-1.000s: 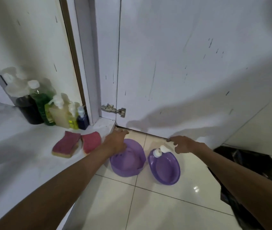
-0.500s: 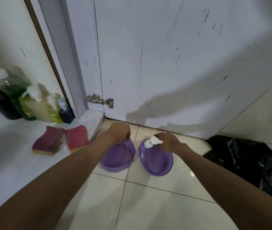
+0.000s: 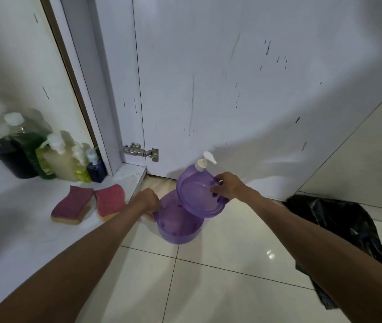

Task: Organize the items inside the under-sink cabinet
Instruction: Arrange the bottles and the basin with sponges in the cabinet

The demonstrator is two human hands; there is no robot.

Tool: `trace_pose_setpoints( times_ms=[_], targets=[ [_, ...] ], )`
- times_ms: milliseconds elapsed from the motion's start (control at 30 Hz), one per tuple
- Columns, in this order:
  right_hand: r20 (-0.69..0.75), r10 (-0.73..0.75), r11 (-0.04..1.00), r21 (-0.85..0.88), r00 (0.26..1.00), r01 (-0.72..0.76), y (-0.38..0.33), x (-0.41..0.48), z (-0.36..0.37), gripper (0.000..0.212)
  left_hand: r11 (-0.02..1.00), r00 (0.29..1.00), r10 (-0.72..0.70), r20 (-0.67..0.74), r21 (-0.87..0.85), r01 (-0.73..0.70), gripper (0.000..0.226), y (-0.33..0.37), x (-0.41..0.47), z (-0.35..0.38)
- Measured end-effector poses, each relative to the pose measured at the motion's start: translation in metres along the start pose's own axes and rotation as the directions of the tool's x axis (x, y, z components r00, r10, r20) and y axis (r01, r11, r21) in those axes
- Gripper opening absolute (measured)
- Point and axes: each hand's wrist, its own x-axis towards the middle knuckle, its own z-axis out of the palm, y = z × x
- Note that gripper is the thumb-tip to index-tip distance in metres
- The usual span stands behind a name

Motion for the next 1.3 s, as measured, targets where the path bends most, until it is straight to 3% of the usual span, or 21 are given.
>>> trace_pose_setpoints(
  times_ms=[233, 367, 433, 500, 633, 700, 933, 1300],
  targets=[
    [-0.008, 0.020, 0.978, -0.206, 1.000, -0.021, -0.018, -0.003, 0.026, 0.021, 0.958, 0.990, -0.105, 0.100, -0.257, 0.127, 0.017, 0.015, -0.022, 0.003],
    [-0.054, 0.030, 0.966, -0.255, 0.998, -0.043, -0.016, -0.003, 0.038, 0.021, 0.879, 0.989, -0.078, -0.122, -0.476, 0.010, 0.020, 0.021, -0.014, 0.000],
    [-0.053, 0.026, 0.964, -0.262, 0.998, -0.039, -0.016, -0.003, 0.042, 0.022, 0.851, 0.986, -0.018, -0.165, -0.520, -0.071, 0.024, 0.022, -0.012, -0.001],
    [-0.048, 0.028, 0.961, -0.273, 0.998, -0.040, -0.017, -0.003, 0.046, 0.021, 0.884, 0.985, 0.062, -0.158, -0.449, -0.128, 0.037, 0.022, -0.012, 0.000],
    [-0.062, 0.043, 0.955, -0.290, 0.997, -0.059, -0.016, -0.002, 0.048, 0.021, 0.973, 0.950, 0.199, -0.242, -0.063, -0.220, 0.008, 0.015, -0.011, 0.006],
    [-0.060, 0.047, 0.956, -0.288, 0.997, -0.063, -0.015, -0.002, 0.049, 0.019, 0.973, 0.937, 0.227, -0.264, 0.027, -0.228, 0.013, 0.016, -0.014, 0.009],
    [0.002, 0.091, 0.948, -0.308, 0.996, -0.086, -0.013, -0.002, 0.053, 0.008, 0.960, 0.922, 0.246, -0.298, 0.208, -0.189, 0.022, 0.023, -0.015, 0.015],
    [-0.062, 0.027, 0.940, -0.339, 0.998, -0.047, 0.000, -0.007, 0.075, 0.025, 0.926, 0.909, 0.289, -0.300, 0.330, -0.185, 0.014, 0.022, -0.012, 0.024]
  ],
)
